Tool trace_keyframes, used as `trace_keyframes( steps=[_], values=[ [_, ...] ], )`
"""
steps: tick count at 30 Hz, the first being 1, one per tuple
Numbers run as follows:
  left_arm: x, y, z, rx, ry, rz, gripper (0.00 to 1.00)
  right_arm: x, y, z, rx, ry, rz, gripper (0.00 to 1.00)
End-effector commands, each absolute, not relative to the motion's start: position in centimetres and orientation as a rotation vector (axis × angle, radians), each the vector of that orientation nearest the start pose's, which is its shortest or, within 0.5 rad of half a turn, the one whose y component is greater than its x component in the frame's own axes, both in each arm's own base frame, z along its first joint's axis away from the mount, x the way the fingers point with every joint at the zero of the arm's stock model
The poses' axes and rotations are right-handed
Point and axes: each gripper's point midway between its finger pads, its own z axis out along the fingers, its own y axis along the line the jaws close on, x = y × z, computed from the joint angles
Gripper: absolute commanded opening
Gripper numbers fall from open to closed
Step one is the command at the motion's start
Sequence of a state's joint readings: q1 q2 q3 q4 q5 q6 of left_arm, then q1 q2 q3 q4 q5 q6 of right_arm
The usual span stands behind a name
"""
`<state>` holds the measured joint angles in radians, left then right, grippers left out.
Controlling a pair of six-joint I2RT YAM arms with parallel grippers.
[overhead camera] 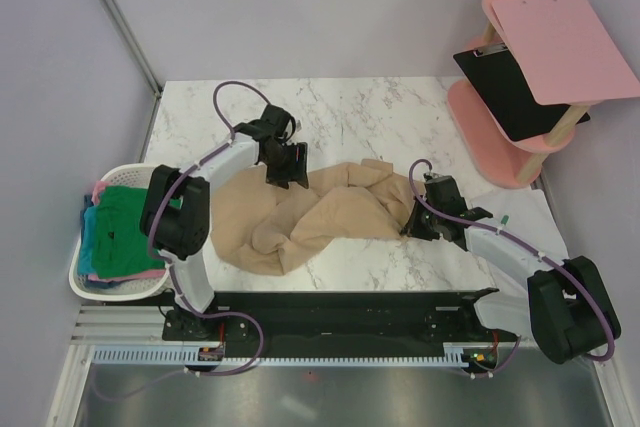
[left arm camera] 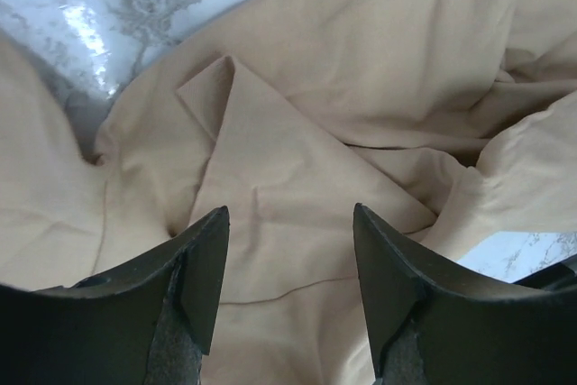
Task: Fold and stack the t-shirts
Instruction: Flatten out the tshirt
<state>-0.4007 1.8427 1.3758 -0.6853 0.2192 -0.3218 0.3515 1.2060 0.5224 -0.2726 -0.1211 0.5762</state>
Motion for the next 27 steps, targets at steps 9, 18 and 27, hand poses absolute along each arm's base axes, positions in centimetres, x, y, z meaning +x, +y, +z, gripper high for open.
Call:
trace_keyframes(
  steps=[9, 18, 27],
  values=[
    [35.8, -21.7, 3.2, 0.176, 2.825, -0.465, 0.66, 24.5, 13.9, 3.9, 0.224, 2.539, 0.548, 0.00],
    [36.7, -21.2, 3.2, 0.177, 2.810, -0.401, 0.02, 24.5, 13.9, 3.9, 0.220, 2.538, 0.547, 0.00],
    [40.6, -16.2, 9.0, 0.057, 2.671, -0.255, 0.02, 25.0, 14.4, 4.8, 0.197, 2.485, 0.593, 0.00]
  ],
)
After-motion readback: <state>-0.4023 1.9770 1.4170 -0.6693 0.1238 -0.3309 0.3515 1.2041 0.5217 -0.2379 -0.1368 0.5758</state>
